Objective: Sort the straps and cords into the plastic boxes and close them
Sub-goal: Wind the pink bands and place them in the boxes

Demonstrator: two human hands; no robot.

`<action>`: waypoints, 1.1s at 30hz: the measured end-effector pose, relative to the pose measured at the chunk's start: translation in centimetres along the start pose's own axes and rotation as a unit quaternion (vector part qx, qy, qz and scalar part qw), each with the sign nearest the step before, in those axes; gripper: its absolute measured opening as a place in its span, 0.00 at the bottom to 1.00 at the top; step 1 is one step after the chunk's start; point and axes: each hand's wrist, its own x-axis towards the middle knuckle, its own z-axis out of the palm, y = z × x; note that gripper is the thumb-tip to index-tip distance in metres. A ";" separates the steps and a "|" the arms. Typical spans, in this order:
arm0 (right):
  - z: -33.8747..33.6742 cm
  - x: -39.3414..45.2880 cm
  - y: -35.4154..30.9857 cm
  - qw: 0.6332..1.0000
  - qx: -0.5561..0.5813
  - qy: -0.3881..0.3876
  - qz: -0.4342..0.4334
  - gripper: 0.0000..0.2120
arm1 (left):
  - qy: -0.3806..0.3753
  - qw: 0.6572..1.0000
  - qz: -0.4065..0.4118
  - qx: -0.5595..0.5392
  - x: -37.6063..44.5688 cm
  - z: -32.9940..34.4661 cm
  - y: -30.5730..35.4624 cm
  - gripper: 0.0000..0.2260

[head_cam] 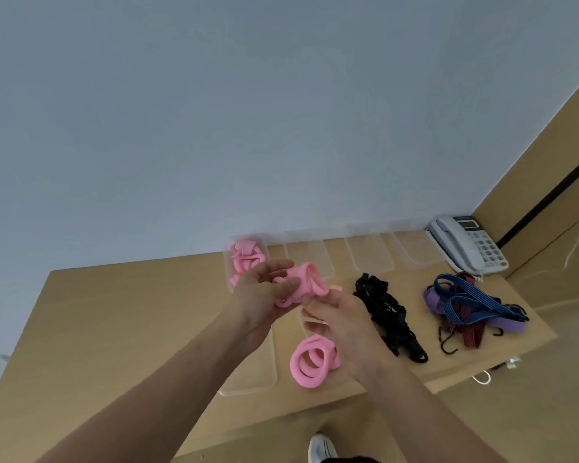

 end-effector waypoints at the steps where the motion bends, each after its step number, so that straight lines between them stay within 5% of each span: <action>1: 0.1 0.2 0.0 1.000 -0.009 0.018 -0.009 0.05 | 0.000 1.000 0.001 -0.007 0.3 0.0 -0.2 0.14; 4: 0.1 1.5 -0.2 0.996 -0.050 0.058 -0.047 0.05 | 0.007 1.000 0.011 0.019 1.5 0.0 -0.8 0.14; 11: -0.5 7.0 -1.0 0.996 -0.043 -0.006 -0.082 0.11 | 0.066 0.989 0.016 0.130 5.7 -0.4 -0.7 0.13; 19: -4.2 16.4 -1.6 0.958 -0.258 -0.036 -0.118 0.10 | 0.119 0.959 -0.014 0.259 11.8 0.3 -1.5 0.14; 21: -5.1 19.2 -1.9 0.910 -0.382 -0.032 -0.156 0.08 | 0.132 0.906 0.006 0.403 13.2 0.5 -2.1 0.14; 24: -5.9 23.3 -2.6 0.810 -0.546 -0.070 -0.201 0.10 | 0.097 0.783 0.051 0.612 14.9 0.6 -3.3 0.17; 27: -5.7 26.6 -2.6 0.722 -0.646 -0.120 -0.215 0.08 | 0.045 0.714 0.088 0.693 16.1 0.6 -4.8 0.18; 33: -4.4 30.1 -1.4 0.671 -0.687 -0.159 -0.231 0.07 | -0.004 0.621 0.139 0.771 17.3 0.3 -6.2 0.16</action>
